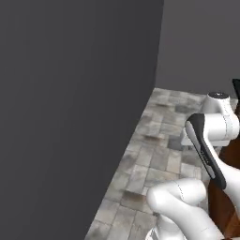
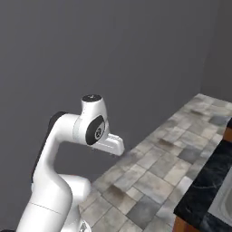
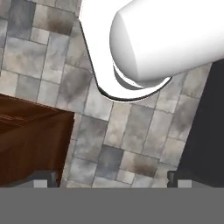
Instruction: Retrieve the bottle and the shaker from the cabinet and place them next to the mixing bowl on the counter. Then add garlic from the fridge to the mixing bowl.
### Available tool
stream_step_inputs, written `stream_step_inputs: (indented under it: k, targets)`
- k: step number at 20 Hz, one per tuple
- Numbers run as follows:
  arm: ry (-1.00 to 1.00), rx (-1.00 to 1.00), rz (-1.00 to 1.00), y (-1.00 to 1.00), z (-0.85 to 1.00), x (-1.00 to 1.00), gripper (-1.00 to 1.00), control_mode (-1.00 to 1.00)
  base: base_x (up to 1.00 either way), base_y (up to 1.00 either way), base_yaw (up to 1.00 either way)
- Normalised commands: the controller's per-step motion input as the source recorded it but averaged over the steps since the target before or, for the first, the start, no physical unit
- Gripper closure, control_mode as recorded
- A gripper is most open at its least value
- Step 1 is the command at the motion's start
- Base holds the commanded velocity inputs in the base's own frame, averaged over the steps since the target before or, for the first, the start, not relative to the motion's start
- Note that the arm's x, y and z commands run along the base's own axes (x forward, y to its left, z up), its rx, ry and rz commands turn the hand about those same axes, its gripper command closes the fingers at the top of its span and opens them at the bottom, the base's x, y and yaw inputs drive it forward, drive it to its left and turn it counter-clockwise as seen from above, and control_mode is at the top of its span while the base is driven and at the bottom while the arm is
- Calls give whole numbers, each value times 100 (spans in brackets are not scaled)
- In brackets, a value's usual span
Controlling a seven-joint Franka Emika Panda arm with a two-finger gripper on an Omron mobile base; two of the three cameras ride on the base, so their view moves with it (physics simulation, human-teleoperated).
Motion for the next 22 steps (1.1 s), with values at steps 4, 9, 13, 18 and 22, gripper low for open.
stream_step_inputs:
  k: [4, 9, 13, 18, 22]
  targets:
    - [0, 0, 0, 0, 0, 0, -100, 100, 0, -1, -96]
    - [0, 0, 0, 0, 0, 0, -100, 100, 6, 27, -66]
    - [0, 0, 0, 0, 0, 0, -100, 100, 31, 62, -24]
    - [0, 0, 0, 0, 0, 0, -100, 100, 80, 34, 1]
    - [0, 0, 0, 0, 0, 0, -100, 100, 97, 0, 4]
